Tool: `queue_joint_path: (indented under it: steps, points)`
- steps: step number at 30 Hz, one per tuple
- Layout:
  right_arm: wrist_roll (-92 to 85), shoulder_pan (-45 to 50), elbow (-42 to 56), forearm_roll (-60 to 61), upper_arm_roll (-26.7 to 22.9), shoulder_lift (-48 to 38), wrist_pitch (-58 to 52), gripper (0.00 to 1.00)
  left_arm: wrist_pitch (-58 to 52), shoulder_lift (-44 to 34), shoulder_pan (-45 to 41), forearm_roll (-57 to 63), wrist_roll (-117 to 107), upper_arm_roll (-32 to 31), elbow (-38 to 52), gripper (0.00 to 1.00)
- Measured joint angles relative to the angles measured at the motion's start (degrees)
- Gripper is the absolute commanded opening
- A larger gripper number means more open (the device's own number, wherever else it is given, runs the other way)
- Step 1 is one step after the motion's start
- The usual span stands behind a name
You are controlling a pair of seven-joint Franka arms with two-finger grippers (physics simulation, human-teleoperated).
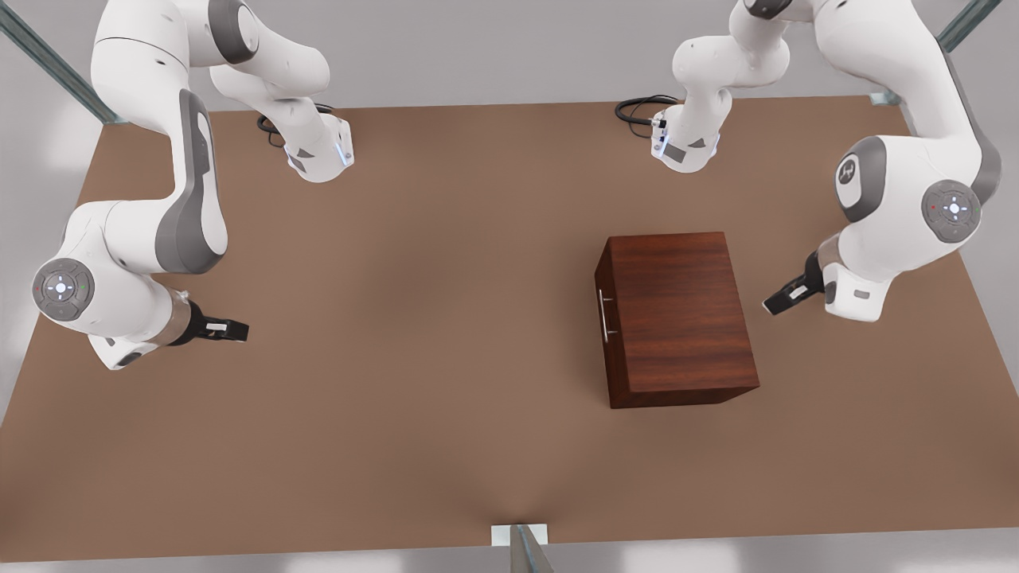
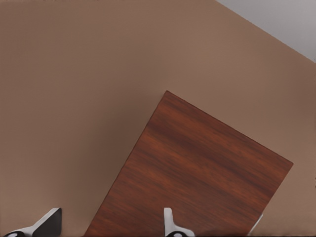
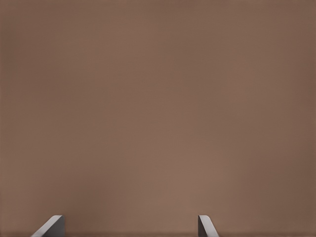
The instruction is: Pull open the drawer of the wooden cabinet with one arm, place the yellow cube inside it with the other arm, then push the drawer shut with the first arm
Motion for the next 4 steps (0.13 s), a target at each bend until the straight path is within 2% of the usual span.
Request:
queue_joint_path:
  steps: [4]
  points:
    - [-0.14, 0.01, 0.14, -0.05, 0.05, -0.02, -0.07, 1.0, 2.63, -0.13, -0.48, -0.78, 7.85, 0.03, -0.47, 1.0]
